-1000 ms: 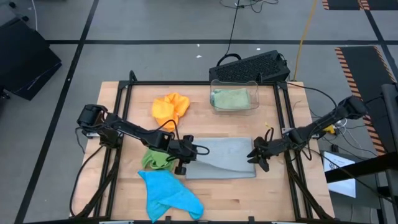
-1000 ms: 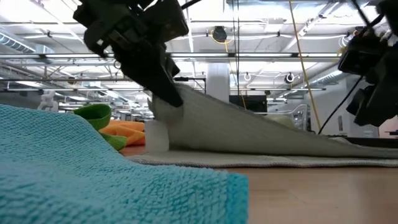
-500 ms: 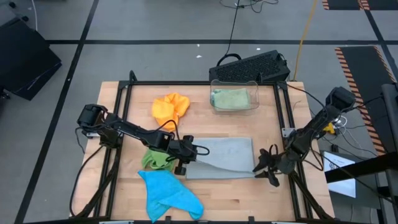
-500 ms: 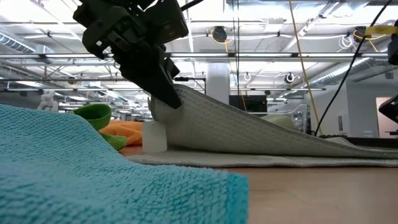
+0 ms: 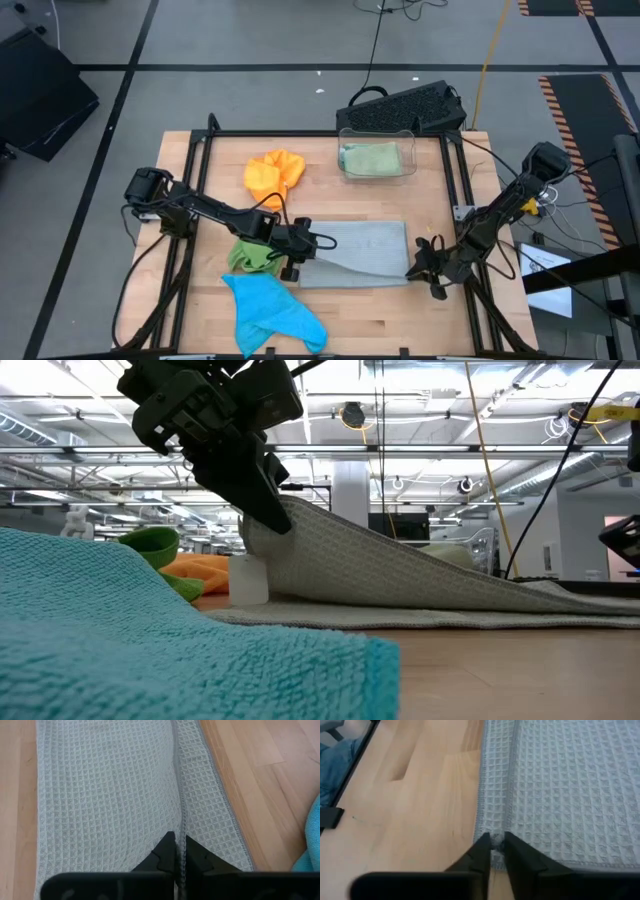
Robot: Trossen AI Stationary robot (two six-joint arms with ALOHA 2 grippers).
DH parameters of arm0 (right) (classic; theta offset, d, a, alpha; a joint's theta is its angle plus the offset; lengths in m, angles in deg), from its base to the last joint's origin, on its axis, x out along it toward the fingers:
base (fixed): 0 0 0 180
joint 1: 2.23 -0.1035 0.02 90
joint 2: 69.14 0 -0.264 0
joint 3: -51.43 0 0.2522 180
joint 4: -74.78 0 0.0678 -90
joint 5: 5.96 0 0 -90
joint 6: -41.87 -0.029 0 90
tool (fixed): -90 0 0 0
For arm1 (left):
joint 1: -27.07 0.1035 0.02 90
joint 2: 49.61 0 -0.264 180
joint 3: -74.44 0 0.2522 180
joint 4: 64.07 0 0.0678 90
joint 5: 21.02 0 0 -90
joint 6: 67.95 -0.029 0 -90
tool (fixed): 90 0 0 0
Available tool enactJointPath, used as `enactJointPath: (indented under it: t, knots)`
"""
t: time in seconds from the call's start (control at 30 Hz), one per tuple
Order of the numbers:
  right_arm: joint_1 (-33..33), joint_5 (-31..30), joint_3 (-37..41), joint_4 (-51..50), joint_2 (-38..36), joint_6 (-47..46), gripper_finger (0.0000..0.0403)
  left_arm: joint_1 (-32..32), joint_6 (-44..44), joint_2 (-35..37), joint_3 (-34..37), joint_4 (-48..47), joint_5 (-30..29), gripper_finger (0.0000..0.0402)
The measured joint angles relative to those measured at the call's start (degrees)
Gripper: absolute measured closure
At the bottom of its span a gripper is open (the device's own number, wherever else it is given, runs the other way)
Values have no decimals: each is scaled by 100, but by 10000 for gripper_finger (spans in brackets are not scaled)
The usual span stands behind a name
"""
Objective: Fold microfiber towels
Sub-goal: Fold the gray microfiber towel
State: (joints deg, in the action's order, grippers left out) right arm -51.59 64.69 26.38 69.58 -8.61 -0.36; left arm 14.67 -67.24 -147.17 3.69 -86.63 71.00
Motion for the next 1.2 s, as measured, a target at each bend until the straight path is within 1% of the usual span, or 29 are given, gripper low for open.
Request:
enactJointPath:
  t: [0.03, 0.1, 0.17, 0.3, 0.4, 0.5, 0.57, 0.7, 0.87, 0.93, 1.07, 1.2]
  knots:
    - [2, 2, 0, 5, -5, 26, 384, 0, -17, 0, 0, 0, 0, 387]
    - [2, -3, 0, 8, -39, 91, 396, 0, -26, 0, 0, 0, -4, 395]
    - [2, -3, 0, 17, -97, 94, 394, 0, -35, 0, 0, 0, -8, 397]
    - [2, 6, 0, 12, -307, 116, 400, 0, -31, 36, 2, -6, -11, 388]
    - [2, 12, 0, -57, -500, 114, 400, -7, -20, 66, 0, 76, -5, 392]
    - [2, 160, 0, -249, -627, 100, 401, -7, -5, 61, 2, 74, 132, 397]
    - [2, 241, 2, -421, -687, 19, 401, -9, 75, 61, 2, 223, 211, 392]
    - [4, 464, 4, -406, -741, -54, 402, -86, 152, 61, 2, 306, 247, 385]
    - [2, 636, 4, -381, -737, -199, 402, -181, 129, 61, 2, 303, 254, 397]
    - [2, 729, 4, -390, -736, -210, 402, -196, 132, 61, 2, 285, 251, 395]
    - [28, 734, 4, -375, -703, -249, 402, -195, 131, 61, 2, 260, 249, 383]
    - [28, 740, 4, -342, -693, -253, 399, -195, 113, 61, 2, 239, 249, 393]
